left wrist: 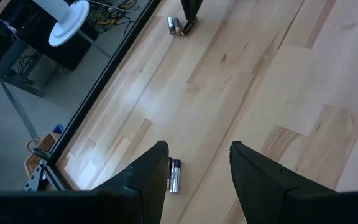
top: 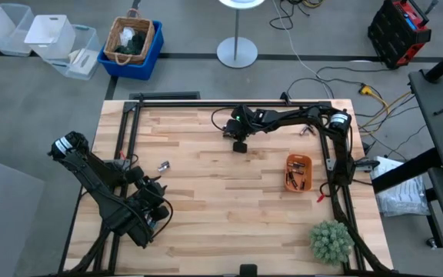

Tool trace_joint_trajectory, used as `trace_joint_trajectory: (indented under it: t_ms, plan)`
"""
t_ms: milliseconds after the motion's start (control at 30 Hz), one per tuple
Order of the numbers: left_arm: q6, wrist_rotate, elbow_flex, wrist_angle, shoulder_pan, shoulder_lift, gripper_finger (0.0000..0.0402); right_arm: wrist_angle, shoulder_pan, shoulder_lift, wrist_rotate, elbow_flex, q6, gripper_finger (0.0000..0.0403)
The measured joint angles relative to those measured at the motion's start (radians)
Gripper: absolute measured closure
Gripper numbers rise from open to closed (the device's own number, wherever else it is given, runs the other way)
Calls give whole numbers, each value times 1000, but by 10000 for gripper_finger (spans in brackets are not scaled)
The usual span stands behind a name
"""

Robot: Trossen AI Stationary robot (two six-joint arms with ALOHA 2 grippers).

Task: Sort batteries
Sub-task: Put the black battery into the orange bin

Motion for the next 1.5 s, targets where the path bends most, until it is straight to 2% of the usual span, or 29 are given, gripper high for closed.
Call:
trace_joint_trajectory:
  t_ms: [367,533,700,967,1267,1500]
  plan:
    - [0,0,0,0,0,0,249,-14,-1,5,7,-4,34,283]
    - [0,0,0,0,0,0,249,-17,-3,16,5,-2,33,263]
    - [0,0,0,0,0,0,249,-36,-3,41,-4,1,25,285]
    - [0,0,0,0,0,0,249,-51,-2,39,-3,0,-1,365]
    - [2,0,0,0,0,0,249,-52,-2,33,-1,0,-5,366]
    - [2,0,0,1,0,0,249,-92,-3,-21,-17,-6,4,366]
